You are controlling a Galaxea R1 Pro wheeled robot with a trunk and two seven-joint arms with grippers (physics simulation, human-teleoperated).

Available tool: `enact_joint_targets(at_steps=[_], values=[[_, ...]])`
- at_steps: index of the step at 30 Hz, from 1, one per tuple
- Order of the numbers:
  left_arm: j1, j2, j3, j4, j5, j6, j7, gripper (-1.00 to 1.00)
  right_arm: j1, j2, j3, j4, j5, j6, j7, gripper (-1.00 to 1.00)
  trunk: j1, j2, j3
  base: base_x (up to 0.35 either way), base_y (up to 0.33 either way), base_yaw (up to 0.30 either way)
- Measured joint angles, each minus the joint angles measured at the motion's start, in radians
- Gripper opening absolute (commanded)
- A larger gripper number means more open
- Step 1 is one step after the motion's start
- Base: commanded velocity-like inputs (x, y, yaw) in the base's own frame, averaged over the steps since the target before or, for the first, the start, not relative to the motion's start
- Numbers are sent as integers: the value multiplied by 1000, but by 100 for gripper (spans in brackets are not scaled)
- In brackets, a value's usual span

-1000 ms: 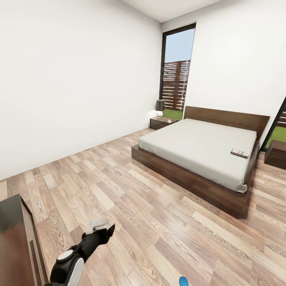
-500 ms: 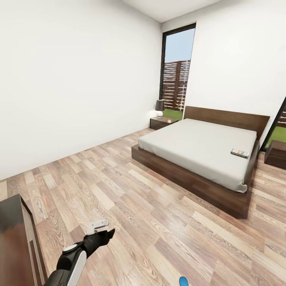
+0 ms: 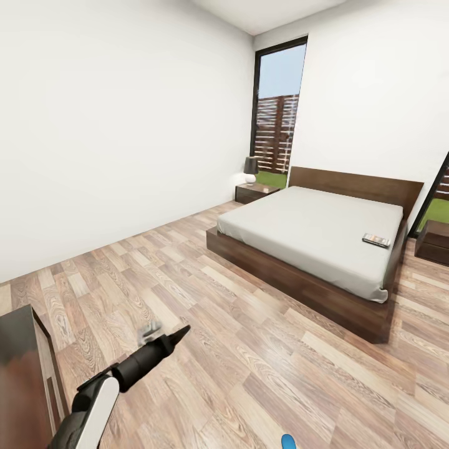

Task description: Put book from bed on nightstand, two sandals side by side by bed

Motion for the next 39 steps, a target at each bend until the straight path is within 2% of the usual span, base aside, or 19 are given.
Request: enact_joint_targets(at_steps=[1, 3, 6, 8, 11, 15, 18, 19, 20, 22, 23, 25, 26, 28, 29, 31, 33, 35, 39], values=[[-2, 1, 2, -4, 8, 1, -2, 100, 0, 0, 0, 0, 0, 0, 0, 100, 0, 0, 0, 0, 0, 0], [-6, 3, 11, -12, 49, 3, -9, 100, 0, 0, 0, 0, -1, 1, 0, 100, 0, 0, 0, 0, 0, 0], [-8, 19, 18, -14, 143, 3, -17, 100, 0, 0, 0, 0, -1, 2, 1, 100, 0, 0, 0, 0, 0, 0], [-9, 25, 19, -15, 174, 4, -20, 100, 0, -1, -1, -2, -1, 2, 2, 100, 0, 0, 0, 0, 0, 0], [-9, 29, 20, -15, 192, 3, -22, 100, 0, -3, -2, -17, -1, 6, 2, 100, 0, 0, 0, 0, 0, 0], [-9, 31, 19, -15, 201, 3, -23, 100, 0, -3, -2, -180, 0, 40, 0, 100, 0, 0, 0, 0, 0, 0], [-9, 32, 19, -15, 203, 2, -23, 100, 0, -3, -1, -342, 6, 148, -1, 100, 0, 0, 0, 0, 0, 0], [-9, 32, 18, -15, 203, 2, -22, 100, 0, -3, -1, -424, 13, 240, -1, 100, 0, 0, 0, 0, 0, 0], [-9, 32, 18, -15, 203, 2, -22, 100, -1, -3, -1, -468, 19, 295, -1, 100, 0, 0, 0, 0, 0, 0], [-9, 32, 19, -15, 203, 2, -22, 100, -4, -3, 0, -614, 41, 520, -3, 100, 0, 0, 0, 0, 0, 0], [-9, 32, 19, -15, 203, 1, -22, 100, -5, -3, 0, -647, 47, 575, -3, 100, 0, 0, 0, 0, 0, 0], [-9, 32, 19, -15, 202, 1, -22, 100, -26, -3, 5, -741, 72, 744, -6, 100, 0, 0, 0, 0, 0, 0], [-9, 32, 19, -15, 202, 1, -22, 100, -56, -2, 11, -770, 93, 796, -7, 100, 0, 0, 0, 0, 0, 0], [-9, 32, 18, -15, 202, 1, -21, 100, -151, 0, 58, -785, 235, 861, -12, 100, 0, 0, 0, 0, 0, 0], [-9, 32, 19, -15, 202, 1, -20, 100, -165, 1, 70, -776, 276, 867, -12, 100, 0, 0, 0, 0, 0, 0], [-9, 32, 19, -15, 202, 1, -20, 100, -193, 2, 113, -711, 423, 881, -12, 100, 0, 0, 0, 0, 0, 0], [-9, 31, 18, -14, 202, 1, -18, 100, -205, 4, 136, -649, 537, 887, -10, 100, 0, 0, 0, 0, 0, 0], [-9, 31, 13, -15, 202, 0, -18, 100, -211, 5, 148, -612, 603, 886, -10, 100, 8, -14, -6, 0, 0, 0], [-9, 32, 9, -15, 202, 1, -18, 100, -213, 6, 151, -602, 623, 882, -10, 100, 23, -42, -19, 0, 0, 0]])
